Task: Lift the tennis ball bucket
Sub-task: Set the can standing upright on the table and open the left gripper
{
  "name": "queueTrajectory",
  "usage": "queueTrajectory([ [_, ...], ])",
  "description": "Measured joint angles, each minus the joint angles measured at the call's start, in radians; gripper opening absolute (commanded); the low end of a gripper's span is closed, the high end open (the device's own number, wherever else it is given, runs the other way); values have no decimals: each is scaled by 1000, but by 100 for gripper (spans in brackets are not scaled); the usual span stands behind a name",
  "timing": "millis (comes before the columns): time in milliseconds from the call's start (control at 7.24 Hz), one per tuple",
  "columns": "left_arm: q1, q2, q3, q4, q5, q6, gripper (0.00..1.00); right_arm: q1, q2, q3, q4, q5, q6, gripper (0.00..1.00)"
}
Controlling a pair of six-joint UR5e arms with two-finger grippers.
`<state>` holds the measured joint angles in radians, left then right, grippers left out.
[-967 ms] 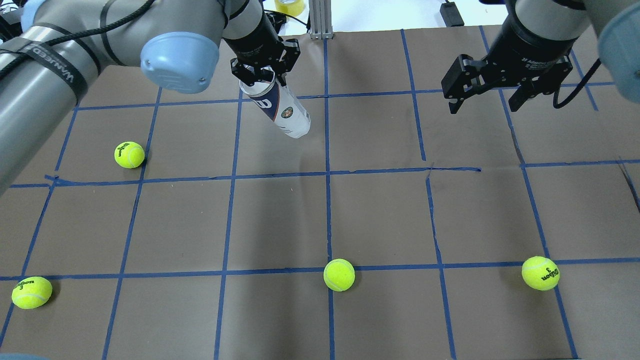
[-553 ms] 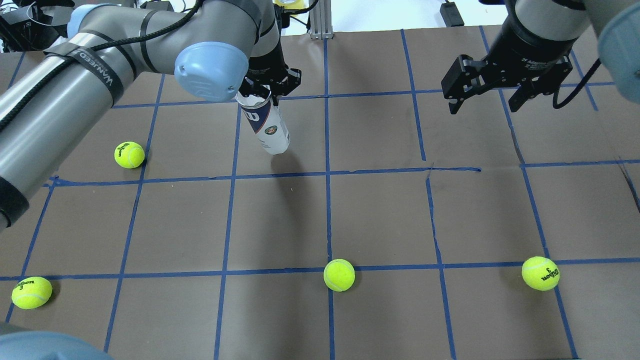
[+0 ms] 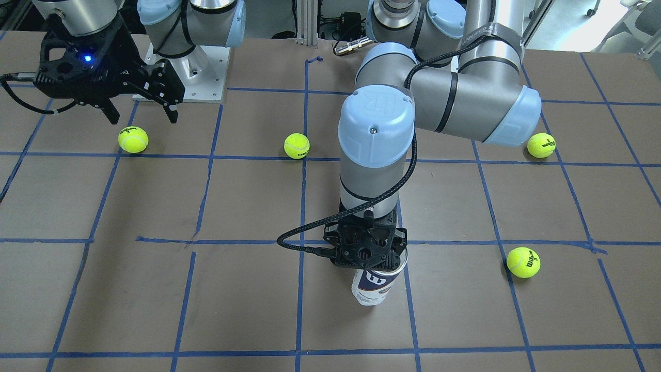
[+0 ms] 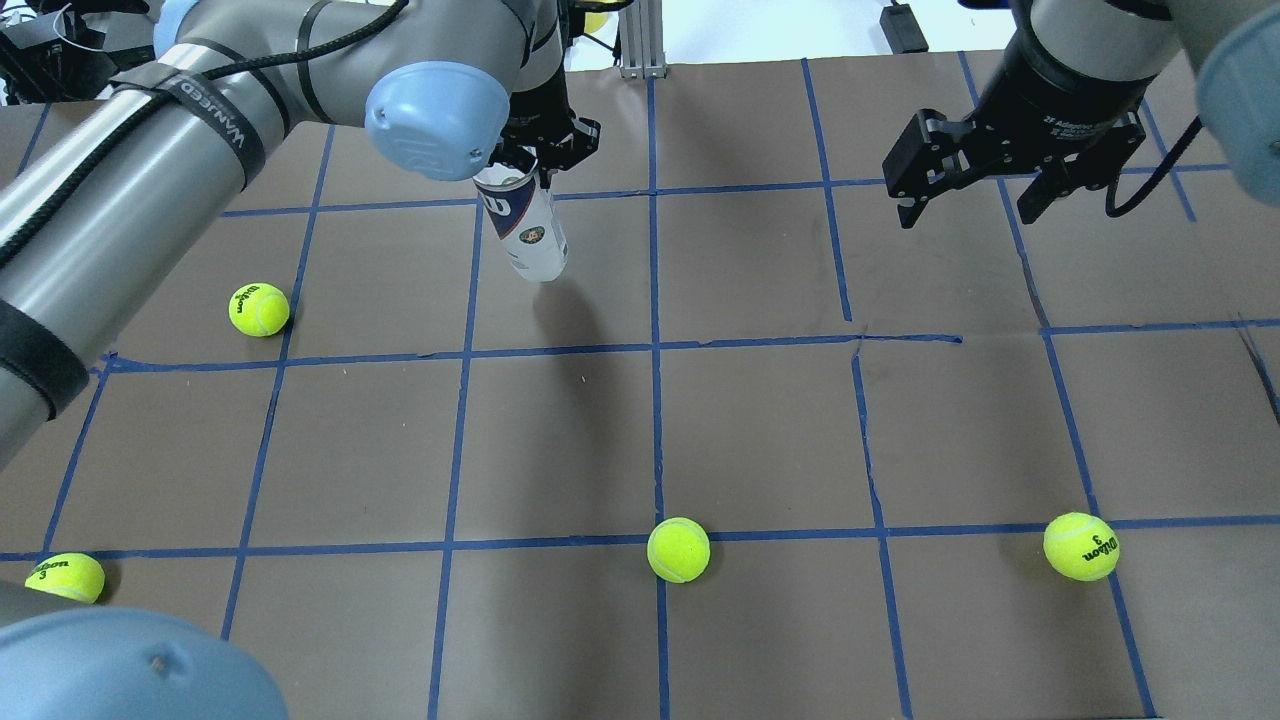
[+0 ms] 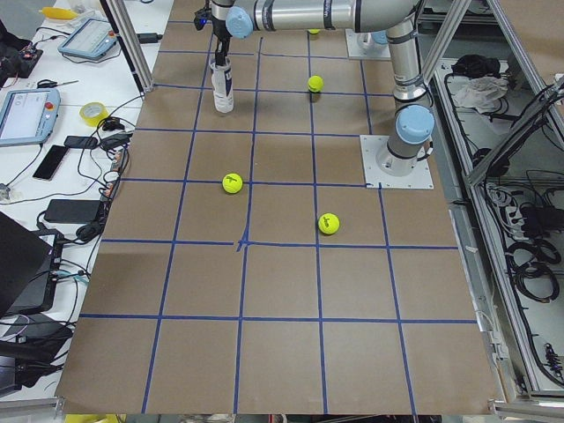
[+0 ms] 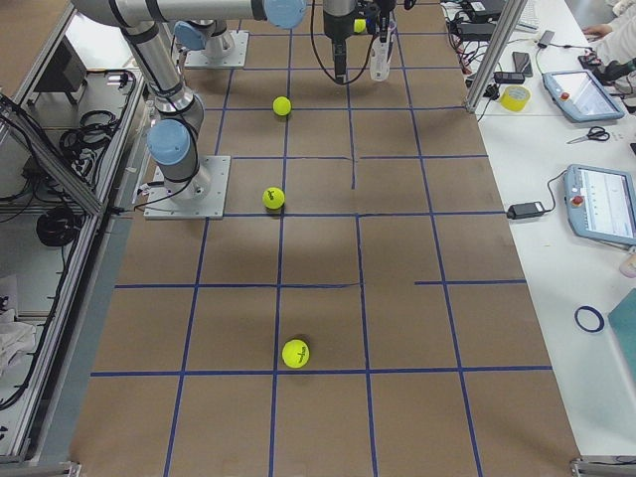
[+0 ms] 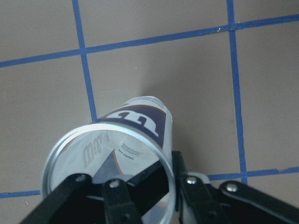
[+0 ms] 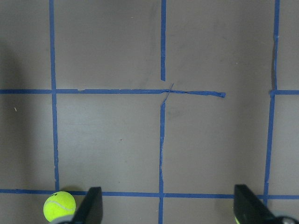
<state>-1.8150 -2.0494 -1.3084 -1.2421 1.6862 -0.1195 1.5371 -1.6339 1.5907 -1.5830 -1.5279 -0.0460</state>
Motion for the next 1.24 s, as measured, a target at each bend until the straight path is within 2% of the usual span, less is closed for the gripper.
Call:
queueTrajectory([
  [138,-2,-19,-3,11,-2,-6,0,0,0,0,0,0,0,100],
  [276,-2,-33,-5,24,-12,-5,15,0,0,1,0,0,0,100],
  [415,-3,-39,-8,31,-22,0,99,0,0,1,0,0,0,100],
  [1244,-6,31,-49,46,-26,61,100,0,0,2,1,0,0,100],
])
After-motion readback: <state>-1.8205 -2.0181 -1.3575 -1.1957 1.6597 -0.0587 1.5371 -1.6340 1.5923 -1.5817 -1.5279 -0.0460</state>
